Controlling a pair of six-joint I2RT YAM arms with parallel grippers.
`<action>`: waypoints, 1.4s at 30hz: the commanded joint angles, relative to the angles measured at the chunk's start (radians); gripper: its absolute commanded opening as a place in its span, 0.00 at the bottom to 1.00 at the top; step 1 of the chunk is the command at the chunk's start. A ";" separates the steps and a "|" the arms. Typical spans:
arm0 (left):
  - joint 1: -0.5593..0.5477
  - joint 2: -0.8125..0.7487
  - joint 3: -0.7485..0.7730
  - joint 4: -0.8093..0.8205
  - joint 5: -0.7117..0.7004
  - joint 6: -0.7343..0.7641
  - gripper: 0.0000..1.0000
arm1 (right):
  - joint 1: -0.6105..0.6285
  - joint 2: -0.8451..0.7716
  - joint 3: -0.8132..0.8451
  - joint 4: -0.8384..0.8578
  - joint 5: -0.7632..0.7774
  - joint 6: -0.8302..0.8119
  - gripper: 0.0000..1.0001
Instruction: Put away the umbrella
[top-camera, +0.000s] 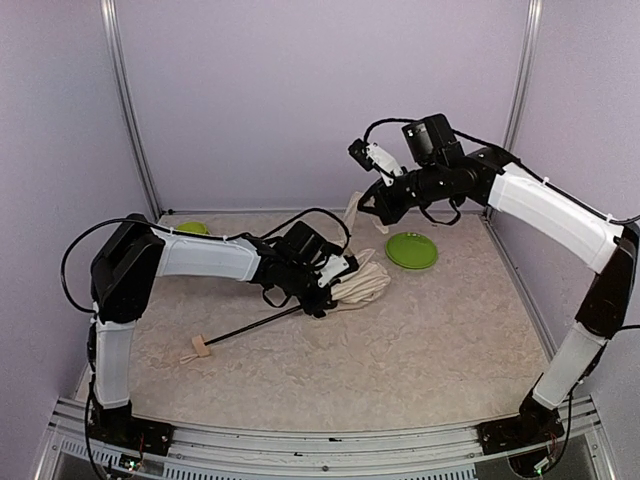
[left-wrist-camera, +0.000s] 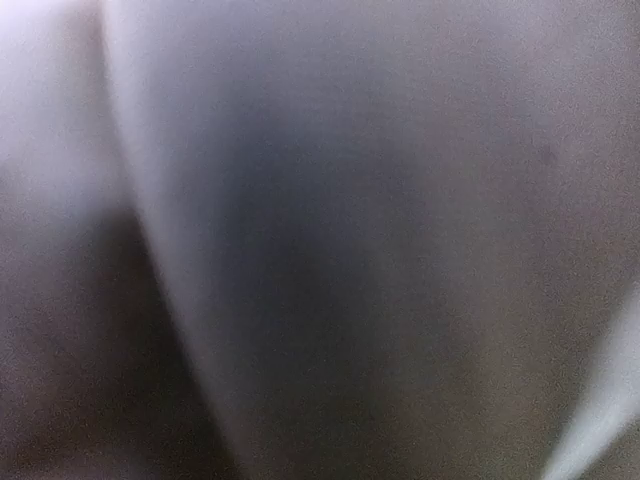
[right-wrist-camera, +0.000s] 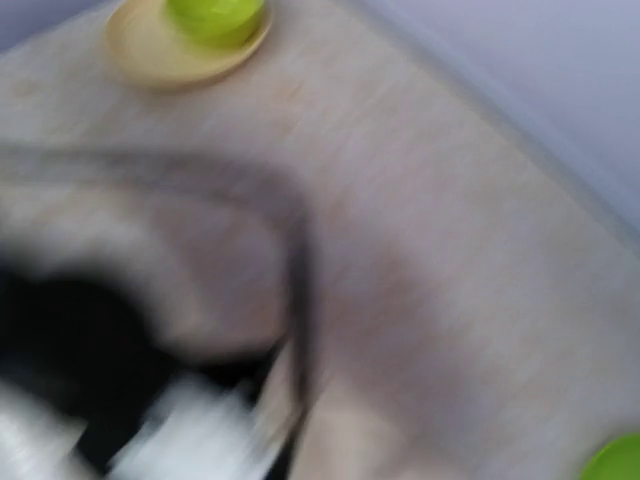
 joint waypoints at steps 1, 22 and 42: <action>0.087 0.003 -0.034 0.080 -0.012 -0.151 0.00 | 0.064 -0.234 -0.183 0.016 0.044 0.130 0.00; 0.031 -0.153 -0.217 0.192 -0.095 0.200 0.00 | 0.055 -0.622 -0.775 0.179 -0.011 0.349 0.00; -0.171 -0.359 -0.444 0.135 -0.050 0.575 0.00 | -0.293 -0.219 -0.176 -0.263 -0.174 0.076 0.00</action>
